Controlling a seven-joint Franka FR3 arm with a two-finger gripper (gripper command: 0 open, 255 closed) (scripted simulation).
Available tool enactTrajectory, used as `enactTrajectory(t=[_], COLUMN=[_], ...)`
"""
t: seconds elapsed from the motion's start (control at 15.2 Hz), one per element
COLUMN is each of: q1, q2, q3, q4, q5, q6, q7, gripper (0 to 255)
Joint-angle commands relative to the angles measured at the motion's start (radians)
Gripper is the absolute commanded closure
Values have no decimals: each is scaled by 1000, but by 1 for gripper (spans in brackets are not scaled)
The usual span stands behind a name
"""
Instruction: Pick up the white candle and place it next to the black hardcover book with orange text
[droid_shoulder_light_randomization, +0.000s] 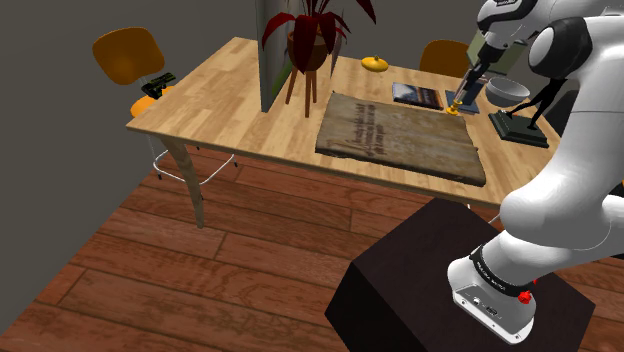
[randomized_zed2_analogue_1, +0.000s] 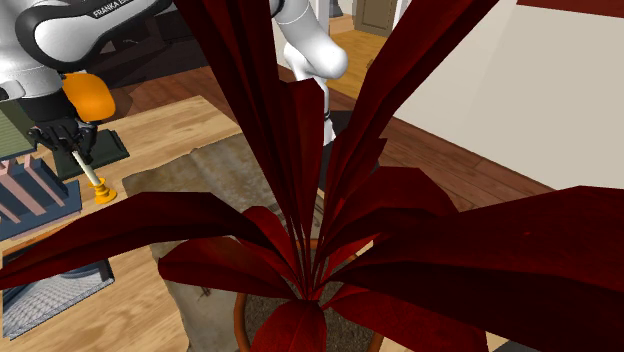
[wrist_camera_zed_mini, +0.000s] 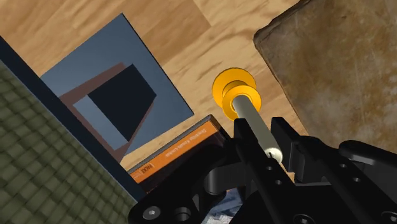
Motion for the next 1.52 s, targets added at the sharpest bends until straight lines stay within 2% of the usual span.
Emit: enactTrajectory(t=[0.0,0.26,0.33,0.59,0.92,1.45], q1=[-6,-7,-5,1,-15,-15], q2=[16,15,19,-9,-5,-5], q3=[-6,-6,-5,-7,-10,-10], q4=[-12,-13,-12,-50,82,82], q5=[-4,-4,-4,-8,-13,-13], q6=[-2,-2,0,11,-116,-116], q7=[4,4,6,7,12,12], gripper=[255,255,0,0,0,0])
